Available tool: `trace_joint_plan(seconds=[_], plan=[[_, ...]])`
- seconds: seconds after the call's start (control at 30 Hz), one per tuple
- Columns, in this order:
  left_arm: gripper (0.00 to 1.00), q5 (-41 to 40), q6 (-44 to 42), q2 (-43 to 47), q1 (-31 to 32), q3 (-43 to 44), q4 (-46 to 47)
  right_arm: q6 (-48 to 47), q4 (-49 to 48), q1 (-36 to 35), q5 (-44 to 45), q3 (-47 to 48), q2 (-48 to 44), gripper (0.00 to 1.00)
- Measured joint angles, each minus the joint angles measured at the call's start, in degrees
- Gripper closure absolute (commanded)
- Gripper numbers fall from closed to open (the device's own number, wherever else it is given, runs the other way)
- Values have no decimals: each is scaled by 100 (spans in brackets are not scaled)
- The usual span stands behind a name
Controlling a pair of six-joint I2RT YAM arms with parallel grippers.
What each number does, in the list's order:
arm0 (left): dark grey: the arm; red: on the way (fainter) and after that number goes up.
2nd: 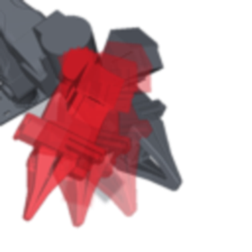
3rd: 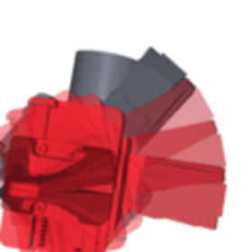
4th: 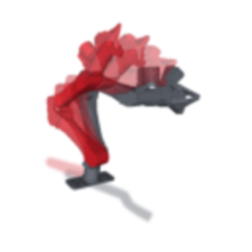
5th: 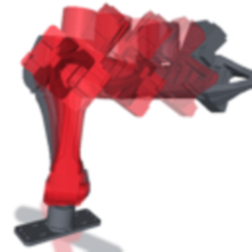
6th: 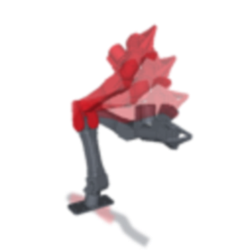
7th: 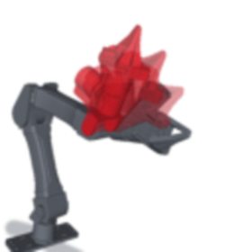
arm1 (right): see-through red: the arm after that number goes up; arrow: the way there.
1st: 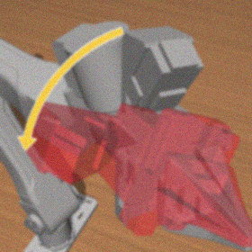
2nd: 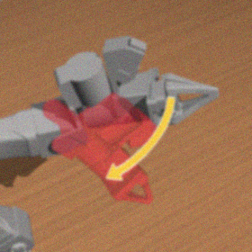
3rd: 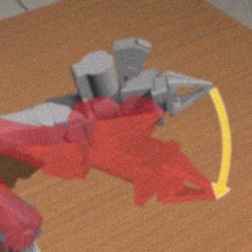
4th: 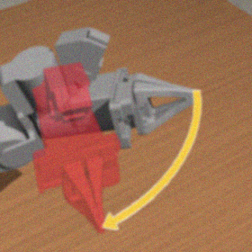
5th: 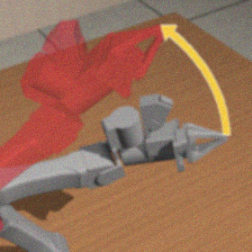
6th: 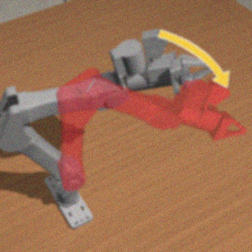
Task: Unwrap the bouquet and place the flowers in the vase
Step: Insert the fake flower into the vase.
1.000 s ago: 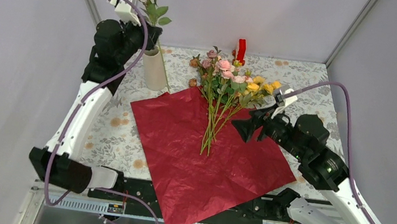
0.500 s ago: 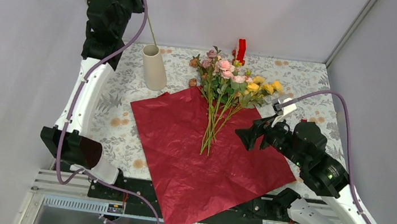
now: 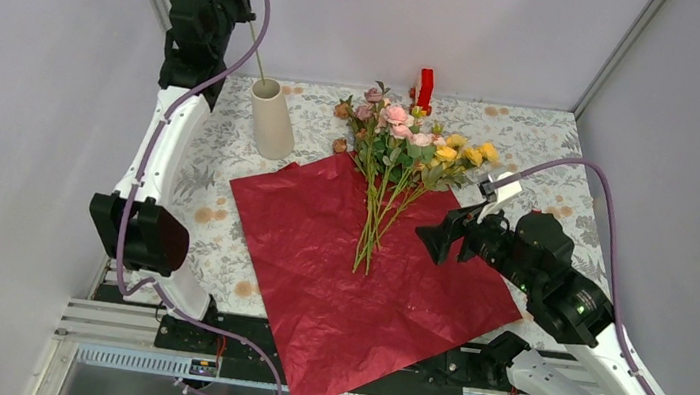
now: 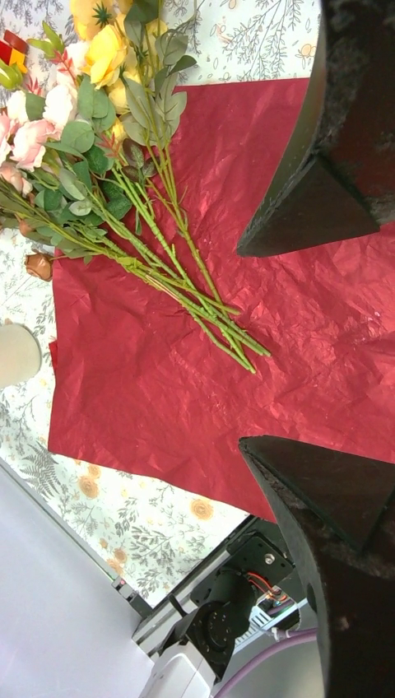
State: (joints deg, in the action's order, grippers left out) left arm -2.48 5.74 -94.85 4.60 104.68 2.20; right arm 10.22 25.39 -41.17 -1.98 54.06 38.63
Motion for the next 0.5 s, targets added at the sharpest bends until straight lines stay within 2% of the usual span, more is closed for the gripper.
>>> trace_joint_plan(seconds=[0.27,0.5], plan=[[100,315,-13,-59,0,-621,337,-20,142,0,7,2,76,13],[100,623,-33,-59,2,-1996,1307,-17,210,0,7,2,103,13]])
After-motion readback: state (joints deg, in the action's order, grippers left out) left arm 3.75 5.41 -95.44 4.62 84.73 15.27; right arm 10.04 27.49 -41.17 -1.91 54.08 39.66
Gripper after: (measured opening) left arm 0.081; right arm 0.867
